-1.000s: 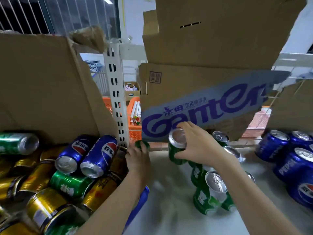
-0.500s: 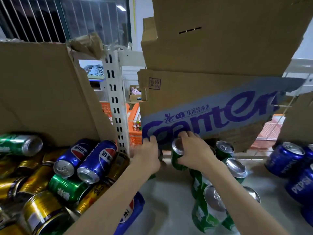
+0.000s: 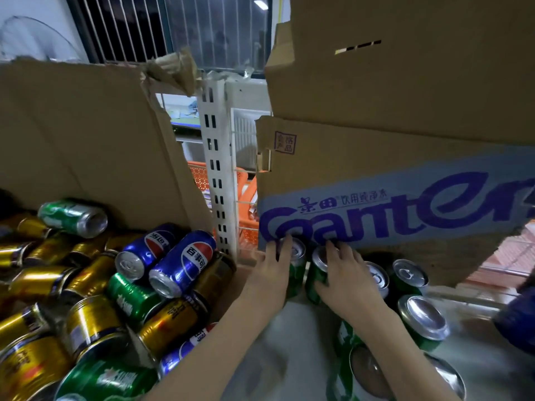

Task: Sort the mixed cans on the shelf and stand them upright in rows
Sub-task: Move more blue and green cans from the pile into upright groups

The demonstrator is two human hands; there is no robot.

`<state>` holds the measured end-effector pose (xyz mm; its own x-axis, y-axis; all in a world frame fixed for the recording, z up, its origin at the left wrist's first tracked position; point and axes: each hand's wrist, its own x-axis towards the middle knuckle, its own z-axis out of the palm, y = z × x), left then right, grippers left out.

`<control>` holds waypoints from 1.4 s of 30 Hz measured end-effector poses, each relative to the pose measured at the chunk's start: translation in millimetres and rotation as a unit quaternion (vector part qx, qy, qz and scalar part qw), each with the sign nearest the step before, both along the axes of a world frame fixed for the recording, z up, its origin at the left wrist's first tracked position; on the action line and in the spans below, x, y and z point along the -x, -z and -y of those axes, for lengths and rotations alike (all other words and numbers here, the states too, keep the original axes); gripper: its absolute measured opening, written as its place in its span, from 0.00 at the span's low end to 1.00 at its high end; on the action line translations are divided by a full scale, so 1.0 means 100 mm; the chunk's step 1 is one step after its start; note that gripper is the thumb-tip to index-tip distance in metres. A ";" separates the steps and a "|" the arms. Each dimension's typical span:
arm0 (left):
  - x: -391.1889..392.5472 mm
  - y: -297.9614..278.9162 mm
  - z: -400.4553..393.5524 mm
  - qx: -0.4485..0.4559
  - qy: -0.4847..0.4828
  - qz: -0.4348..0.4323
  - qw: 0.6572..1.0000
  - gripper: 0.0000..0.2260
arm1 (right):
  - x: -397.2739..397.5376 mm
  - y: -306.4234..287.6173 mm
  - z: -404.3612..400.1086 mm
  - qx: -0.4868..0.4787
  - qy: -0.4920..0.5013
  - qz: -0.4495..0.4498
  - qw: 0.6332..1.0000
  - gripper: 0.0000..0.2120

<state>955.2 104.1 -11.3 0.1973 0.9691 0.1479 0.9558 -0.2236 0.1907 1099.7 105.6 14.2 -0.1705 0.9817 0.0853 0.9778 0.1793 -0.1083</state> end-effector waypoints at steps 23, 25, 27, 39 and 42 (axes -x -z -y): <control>2.16 0.11 1.60 -0.053 -0.121 -0.007 0.991 0.16 | 1.57 0.53 1.16 -0.048 -0.003 -0.122 0.991 0.21; 2.51 0.13 1.68 -0.060 -0.129 -0.012 0.990 0.16 | 1.83 0.60 1.25 -0.084 0.005 -0.128 0.988 0.20; 2.82 0.16 1.71 -0.042 -0.135 -0.027 0.990 0.18 | 2.09 0.61 1.32 -0.106 0.015 -0.132 0.985 0.20; 3.09 -0.05 1.33 -0.024 -0.040 0.038 0.998 0.24 | 2.35 0.54 1.53 -0.109 0.100 -0.109 0.983 0.18; 2.91 -0.23 1.02 -0.043 -0.009 0.032 0.999 0.24 | 2.22 0.47 1.48 -0.107 0.117 -0.095 0.983 0.17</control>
